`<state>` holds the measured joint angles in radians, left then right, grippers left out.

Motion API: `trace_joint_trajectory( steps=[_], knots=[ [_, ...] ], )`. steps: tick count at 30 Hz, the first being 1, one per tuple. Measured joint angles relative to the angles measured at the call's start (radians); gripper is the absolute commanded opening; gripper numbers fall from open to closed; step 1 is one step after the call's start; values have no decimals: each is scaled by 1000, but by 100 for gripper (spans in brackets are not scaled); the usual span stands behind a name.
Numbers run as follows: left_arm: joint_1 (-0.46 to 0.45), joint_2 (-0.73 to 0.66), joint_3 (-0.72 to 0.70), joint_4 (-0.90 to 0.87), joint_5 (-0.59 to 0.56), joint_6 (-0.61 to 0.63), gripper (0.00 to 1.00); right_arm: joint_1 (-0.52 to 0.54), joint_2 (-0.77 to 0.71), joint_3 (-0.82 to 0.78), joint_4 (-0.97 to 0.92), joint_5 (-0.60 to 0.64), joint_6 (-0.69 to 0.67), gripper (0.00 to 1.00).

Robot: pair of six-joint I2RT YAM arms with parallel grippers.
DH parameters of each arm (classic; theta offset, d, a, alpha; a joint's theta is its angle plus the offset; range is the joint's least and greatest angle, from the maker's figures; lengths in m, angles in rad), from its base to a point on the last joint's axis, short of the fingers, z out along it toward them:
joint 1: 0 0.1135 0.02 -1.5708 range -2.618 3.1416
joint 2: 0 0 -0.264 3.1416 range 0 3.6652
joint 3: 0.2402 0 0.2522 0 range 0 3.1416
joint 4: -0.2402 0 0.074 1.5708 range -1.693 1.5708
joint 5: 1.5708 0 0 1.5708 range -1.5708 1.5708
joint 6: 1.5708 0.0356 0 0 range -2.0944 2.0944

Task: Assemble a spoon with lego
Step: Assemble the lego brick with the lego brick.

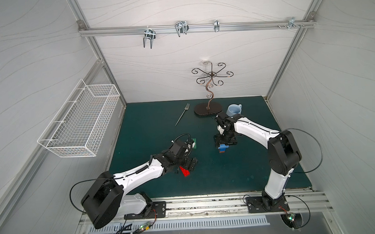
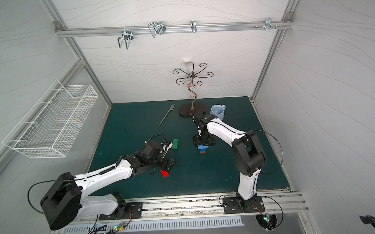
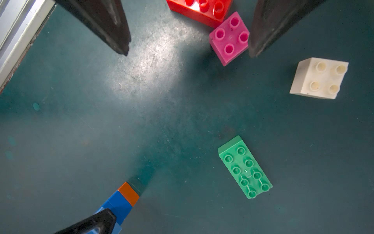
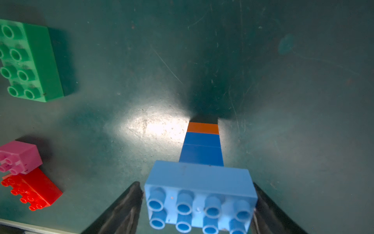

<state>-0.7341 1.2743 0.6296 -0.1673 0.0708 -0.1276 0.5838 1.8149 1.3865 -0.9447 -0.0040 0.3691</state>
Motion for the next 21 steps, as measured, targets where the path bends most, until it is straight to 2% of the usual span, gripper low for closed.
trace_joint_trajectory(
  steps=[15, 21],
  knots=[
    [0, 119, 87, -211, -118, -129, 96, -6, -87, 0, 3, -19, -4, 86],
    [2, 175, 198, -307, -139, -140, 96, -31, -163, -23, 21, -47, -21, 86]
  ],
)
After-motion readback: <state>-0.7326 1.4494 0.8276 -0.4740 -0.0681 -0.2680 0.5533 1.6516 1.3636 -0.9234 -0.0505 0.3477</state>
